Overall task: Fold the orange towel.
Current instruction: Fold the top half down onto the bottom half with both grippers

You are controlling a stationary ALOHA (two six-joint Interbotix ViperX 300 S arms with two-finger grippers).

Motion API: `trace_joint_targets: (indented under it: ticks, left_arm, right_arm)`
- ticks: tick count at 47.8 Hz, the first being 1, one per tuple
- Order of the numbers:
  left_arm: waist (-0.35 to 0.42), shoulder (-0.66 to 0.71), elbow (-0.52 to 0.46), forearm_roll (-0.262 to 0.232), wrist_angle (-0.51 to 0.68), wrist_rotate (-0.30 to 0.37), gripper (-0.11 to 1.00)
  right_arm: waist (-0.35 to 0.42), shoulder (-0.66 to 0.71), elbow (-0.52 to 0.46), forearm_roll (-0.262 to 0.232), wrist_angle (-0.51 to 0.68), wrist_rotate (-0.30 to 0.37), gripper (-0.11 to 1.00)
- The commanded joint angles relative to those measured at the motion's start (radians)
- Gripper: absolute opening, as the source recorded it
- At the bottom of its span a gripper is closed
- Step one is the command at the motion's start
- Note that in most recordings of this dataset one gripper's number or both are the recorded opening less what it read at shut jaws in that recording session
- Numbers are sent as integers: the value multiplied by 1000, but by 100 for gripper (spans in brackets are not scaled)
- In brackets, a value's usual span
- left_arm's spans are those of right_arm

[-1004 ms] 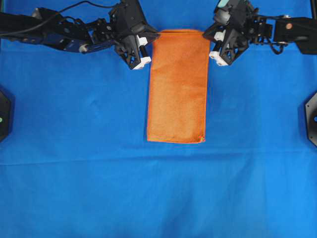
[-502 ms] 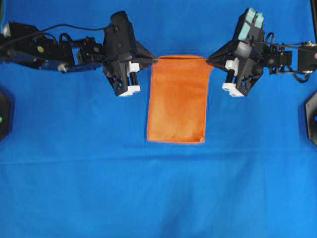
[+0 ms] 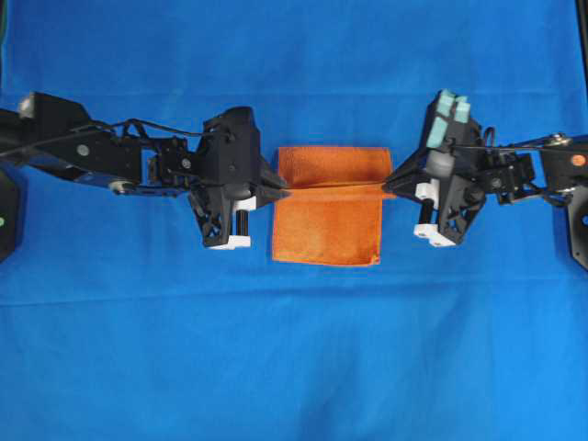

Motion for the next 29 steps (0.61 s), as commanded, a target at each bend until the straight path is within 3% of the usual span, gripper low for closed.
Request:
trace_joint_targets:
  ticks: [1, 10, 29]
  left_arm:
    - [-31, 9, -3, -2, 2, -2, 3]
    - [-72, 49, -2, -2, -11, -3, 3]
    - [-71, 83, -2, -2, -58, -2, 3]
  right_arm:
    - [17, 48, -5, 5, -48, 11, 3]
    - [44, 115, -12, 9, -126, 43, 3]
    - [72, 147, -38, 34, -130, 66, 4]
